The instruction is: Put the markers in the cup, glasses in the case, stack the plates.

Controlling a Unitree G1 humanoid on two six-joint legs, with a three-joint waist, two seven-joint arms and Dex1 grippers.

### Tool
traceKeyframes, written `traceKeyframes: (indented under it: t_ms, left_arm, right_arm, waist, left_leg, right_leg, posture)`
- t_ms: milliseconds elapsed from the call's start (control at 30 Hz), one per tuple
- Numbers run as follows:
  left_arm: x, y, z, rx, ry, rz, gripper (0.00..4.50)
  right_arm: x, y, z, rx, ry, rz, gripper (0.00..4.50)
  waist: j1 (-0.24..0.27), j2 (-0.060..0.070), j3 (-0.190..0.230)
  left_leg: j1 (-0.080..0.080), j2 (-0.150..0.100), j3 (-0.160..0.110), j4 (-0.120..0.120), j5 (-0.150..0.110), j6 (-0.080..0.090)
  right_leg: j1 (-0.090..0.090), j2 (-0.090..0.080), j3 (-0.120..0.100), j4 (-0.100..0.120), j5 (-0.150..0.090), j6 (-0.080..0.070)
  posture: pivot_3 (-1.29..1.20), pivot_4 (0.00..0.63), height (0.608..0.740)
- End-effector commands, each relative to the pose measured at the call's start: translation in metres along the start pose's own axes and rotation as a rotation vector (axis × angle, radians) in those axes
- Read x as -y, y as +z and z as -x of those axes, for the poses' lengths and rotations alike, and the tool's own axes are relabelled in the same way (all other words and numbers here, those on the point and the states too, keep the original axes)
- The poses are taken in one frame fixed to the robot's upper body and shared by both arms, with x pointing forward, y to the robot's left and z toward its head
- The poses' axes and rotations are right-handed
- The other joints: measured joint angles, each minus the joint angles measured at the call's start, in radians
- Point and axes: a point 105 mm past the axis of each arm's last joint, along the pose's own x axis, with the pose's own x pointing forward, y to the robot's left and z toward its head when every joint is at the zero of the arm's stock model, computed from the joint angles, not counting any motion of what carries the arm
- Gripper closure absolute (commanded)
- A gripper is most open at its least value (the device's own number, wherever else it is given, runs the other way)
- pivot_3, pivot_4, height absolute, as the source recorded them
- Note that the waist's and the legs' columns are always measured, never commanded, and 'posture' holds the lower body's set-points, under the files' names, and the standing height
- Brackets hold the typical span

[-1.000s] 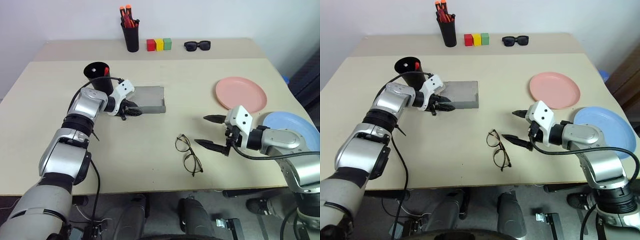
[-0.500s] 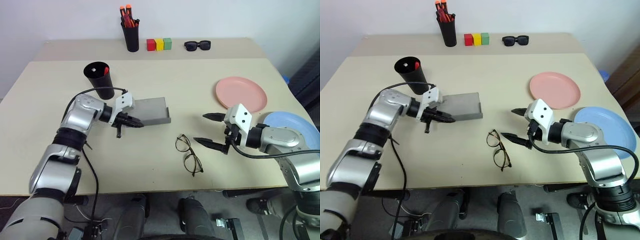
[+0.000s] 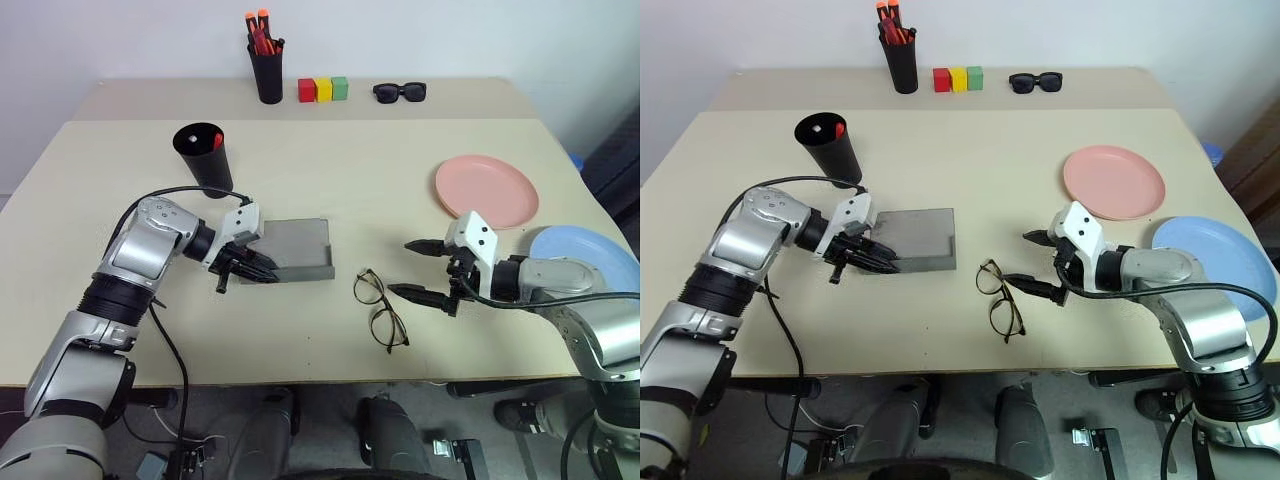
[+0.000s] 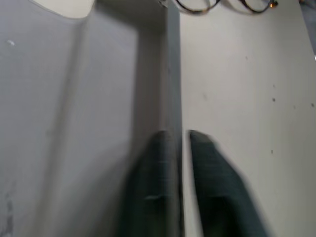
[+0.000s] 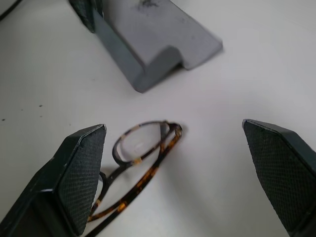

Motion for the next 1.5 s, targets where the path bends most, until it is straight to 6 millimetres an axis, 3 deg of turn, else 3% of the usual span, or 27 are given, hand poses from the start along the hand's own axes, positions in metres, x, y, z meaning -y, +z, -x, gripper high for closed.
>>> traceKeyframes:
  t_ms: [33,200,300,533,833,1033,1167,1367,1500]
  left_arm:
    - [-0.001,0.018,0.004,0.096,0.034,-0.032,1.85]
    - [-0.002,0.035,0.018,0.227,0.092,-0.024,1.85]
    - [0.003,0.035,0.029,0.263,0.152,-0.037,1.85]
    - [0.041,0.021,0.048,0.365,0.298,-0.042,1.85]
    - [0.103,-0.009,0.024,0.352,0.285,0.081,1.85]
    - [0.108,-0.009,0.017,0.376,0.326,0.113,1.85]
    - [0.108,-0.009,0.013,0.385,0.339,0.12,1.79]
    - [0.104,-0.013,0.014,0.396,0.367,0.148,1.79]
    - [0.105,-0.015,0.014,0.407,0.375,0.173,1.79]
  right_arm:
    - [-0.001,0.013,0.004,0.009,-0.005,0.011,0.0]
    - [-0.005,0.015,0.006,0.014,0.019,-0.08,0.0]
    - [-0.01,0.01,0.006,-0.006,0.033,-0.142,0.0]
    - [-0.03,0.005,0.003,-0.001,0.111,-0.361,0.0]
    - [-0.028,-0.012,-0.01,-0.112,0.101,-0.497,0.0]
    - [-0.03,-0.019,-0.015,-0.15,0.113,-0.554,0.0]
    - [-0.032,-0.024,-0.017,-0.176,0.111,-0.571,1.18]
    - [-0.03,-0.024,-0.018,-0.171,0.101,-0.586,4.33]
    - [-0.03,-0.025,-0.017,-0.176,0.092,-0.588,4.43]
  waist:
    - [0.0,0.0,0.0]
    - [0.0,0.0,0.0]
    - [-0.004,0.0,0.0]
    - [-0.006,0.0,0.0]
    - [0.0,0.003,-0.001]
    - [0.001,0.003,-0.001]
    - [0.001,0.003,-0.001]
    - [0.001,0.003,-0.001]
    - [0.001,0.003,-0.002]
  left_leg:
    - [0.0,0.0,0.0,0.0,0.0,0.0]
    - [0.0,0.0,0.0,0.0,0.0,0.0]
    - [0.0,0.0,0.0,0.0,0.0,0.0]
    - [0.0,0.001,0.0,-0.001,0.0,0.0]
    - [0.0,0.004,0.002,-0.003,-0.003,-0.001]
    - [-0.001,0.006,0.004,-0.003,-0.003,-0.001]
    - [0.0,0.006,0.007,-0.004,-0.004,0.0]
    - [0.0,0.007,0.008,-0.004,-0.004,0.0]
    - [0.0,0.007,0.008,-0.004,-0.004,0.0]
  right_leg:
    - [0.0,0.0,0.0,0.0,0.0,0.0]
    - [0.0,0.0,0.0,0.0,0.0,0.0]
    - [0.0,0.0,0.0,0.0,0.0,0.0]
    - [-0.001,-0.001,0.001,-0.001,0.0,-0.001]
    - [0.001,-0.001,0.002,-0.011,0.0,-0.006]
    - [0.001,-0.001,0.002,-0.013,0.001,-0.007]
    - [0.0,-0.001,0.002,-0.013,0.001,-0.007]
    - [0.0,0.0,0.002,-0.013,0.001,-0.007]
    - [0.0,0.0,0.002,-0.014,0.001,-0.007]
  posture:
    - [0.0,0.15,0.74]
    - [0.0,0.15,0.74]
    - [0.0,0.15,0.74]
    - [0.0,0.15,0.74]
    - [0.0,0.15,0.74]
    - [0.0,0.15,0.74]
    - [0.0,0.15,0.74]
    - [0.0,0.15,0.74]
    - [0.0,0.15,0.74]
